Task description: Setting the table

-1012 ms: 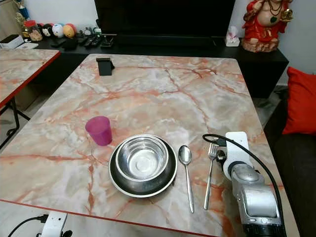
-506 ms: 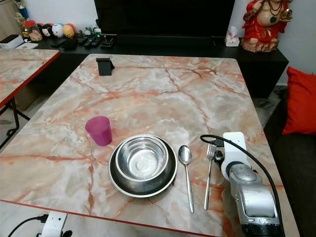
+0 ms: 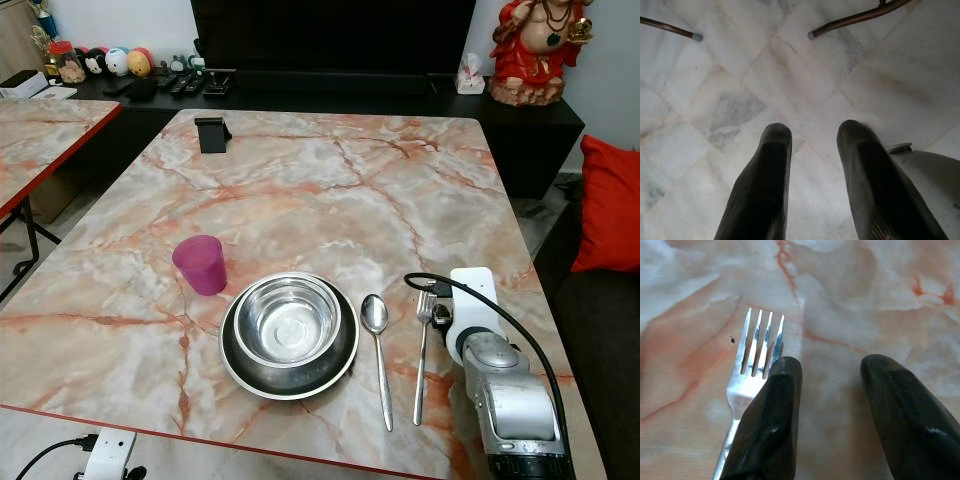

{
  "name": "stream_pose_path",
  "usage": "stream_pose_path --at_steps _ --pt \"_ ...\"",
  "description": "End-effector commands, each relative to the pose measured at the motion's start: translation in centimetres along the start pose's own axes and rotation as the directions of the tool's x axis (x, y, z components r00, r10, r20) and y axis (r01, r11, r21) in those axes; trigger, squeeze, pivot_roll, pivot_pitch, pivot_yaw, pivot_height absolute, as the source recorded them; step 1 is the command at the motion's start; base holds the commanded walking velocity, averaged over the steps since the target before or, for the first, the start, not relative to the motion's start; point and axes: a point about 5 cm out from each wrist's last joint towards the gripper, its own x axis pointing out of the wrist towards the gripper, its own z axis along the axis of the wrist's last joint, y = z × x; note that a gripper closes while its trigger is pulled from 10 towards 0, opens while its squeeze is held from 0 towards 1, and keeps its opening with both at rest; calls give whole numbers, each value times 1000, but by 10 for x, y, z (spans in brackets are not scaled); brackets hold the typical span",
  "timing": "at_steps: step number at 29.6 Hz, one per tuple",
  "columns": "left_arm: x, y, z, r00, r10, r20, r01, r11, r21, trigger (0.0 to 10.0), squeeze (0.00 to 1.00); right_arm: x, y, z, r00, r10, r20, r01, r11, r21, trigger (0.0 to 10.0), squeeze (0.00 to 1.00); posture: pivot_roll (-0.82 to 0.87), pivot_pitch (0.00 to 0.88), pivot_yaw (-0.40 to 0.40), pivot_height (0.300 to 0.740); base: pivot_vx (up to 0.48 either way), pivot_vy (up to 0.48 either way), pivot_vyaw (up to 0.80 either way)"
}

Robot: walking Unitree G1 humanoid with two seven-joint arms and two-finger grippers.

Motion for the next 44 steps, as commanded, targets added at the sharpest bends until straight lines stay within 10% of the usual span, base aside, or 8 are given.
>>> stream_pose_path --at_steps 1,29,41,44 --pt "0 2 -1 1000 3 -8 -3 1000 13 10000 0 -2 4 6 999 22 32 -22 1000 8 10000 0 19 44 39 740 0 0 0" --pt "0 1 0 1000 3 -6 -3 1000 16 10000 0 -2 4 6 999 -4 40 4 1000 12 10000 0 18 43 39 740 0 0 0" --pt "-1 4 -3 1000 6 -12 -6 1000 17 10000 0 -16 -21 30 938 -203 282 163 974 159 10000 0 18 38 43 740 0 0 0" --pt "-2 6 -4 1000 11 -10 -11 1000 25 10000 0 -29 -16 44 859 -244 449 153 961 228 10000 0 14 31 47 740 0 0 0"
